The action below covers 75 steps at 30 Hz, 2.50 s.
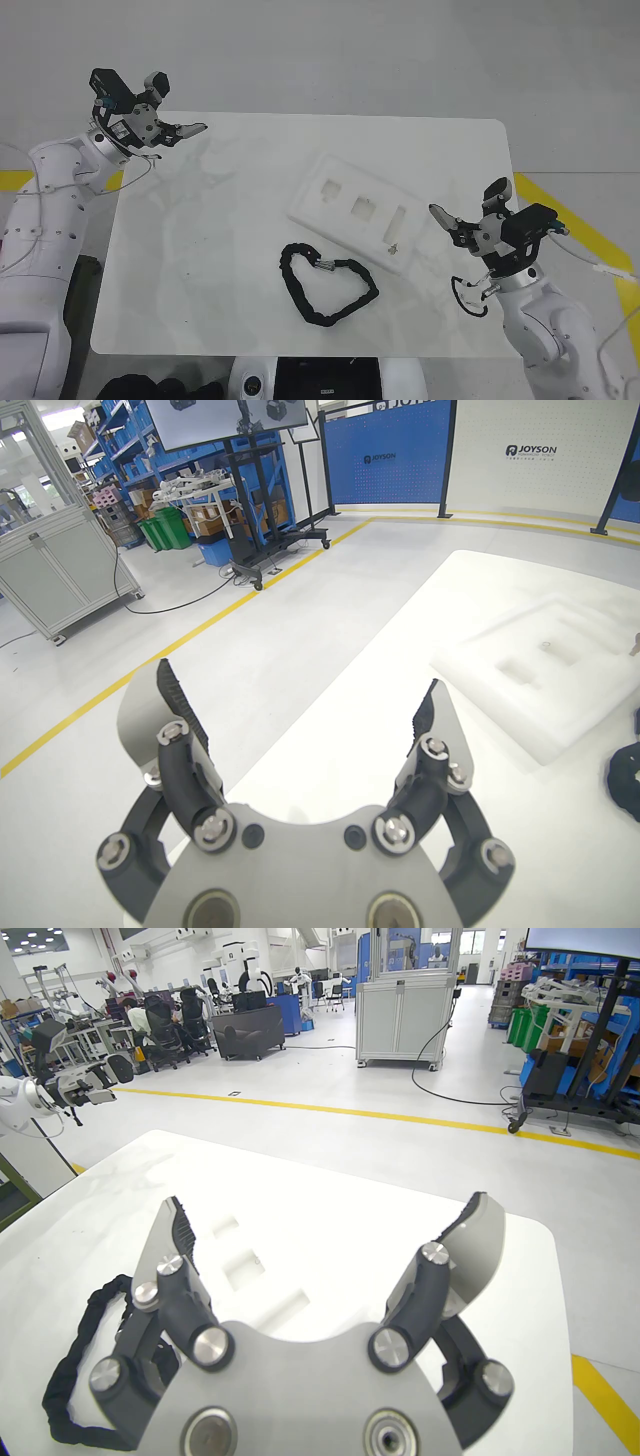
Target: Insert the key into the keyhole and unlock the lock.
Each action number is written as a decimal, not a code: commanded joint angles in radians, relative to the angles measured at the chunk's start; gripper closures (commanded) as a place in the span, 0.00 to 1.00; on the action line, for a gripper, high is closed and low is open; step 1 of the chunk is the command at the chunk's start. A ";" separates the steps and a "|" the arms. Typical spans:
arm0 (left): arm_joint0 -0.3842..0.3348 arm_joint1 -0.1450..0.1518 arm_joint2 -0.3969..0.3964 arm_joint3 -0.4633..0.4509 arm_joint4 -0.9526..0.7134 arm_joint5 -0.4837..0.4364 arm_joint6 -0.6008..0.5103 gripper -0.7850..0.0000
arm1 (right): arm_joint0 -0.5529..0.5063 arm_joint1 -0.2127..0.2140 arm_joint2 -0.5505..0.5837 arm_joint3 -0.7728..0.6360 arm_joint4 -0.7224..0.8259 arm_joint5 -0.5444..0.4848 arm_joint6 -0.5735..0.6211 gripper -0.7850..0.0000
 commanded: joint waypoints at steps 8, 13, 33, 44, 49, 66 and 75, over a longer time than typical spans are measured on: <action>0.000 0.000 0.000 0.000 0.000 0.000 0.000 0.00 | 0.004 -0.002 -0.001 -0.006 0.031 0.009 0.041 0.00; 0.000 0.000 0.000 0.000 0.000 0.000 0.000 0.00 | 0.011 0.000 0.008 -0.034 0.131 0.010 0.244 0.00; 0.000 0.000 0.000 0.000 0.000 0.000 0.000 0.00 | 0.315 0.010 -0.121 -0.001 0.447 0.256 1.119 0.00; 0.000 0.000 0.000 0.000 0.000 0.000 0.000 0.00 | 0.466 0.004 -0.254 0.157 0.463 0.315 1.254 0.00; 0.000 0.000 0.000 0.000 0.000 0.000 0.000 0.00 | 0.468 0.007 -0.273 0.113 0.422 0.362 1.291 0.00; 0.000 0.000 0.000 0.000 0.000 0.000 0.000 0.00 | 0.467 0.006 -0.328 0.121 0.428 0.408 1.268 0.52; 0.000 0.000 0.000 0.000 0.000 0.000 0.000 0.00 | 0.451 0.013 -0.324 0.106 0.383 0.453 1.289 0.55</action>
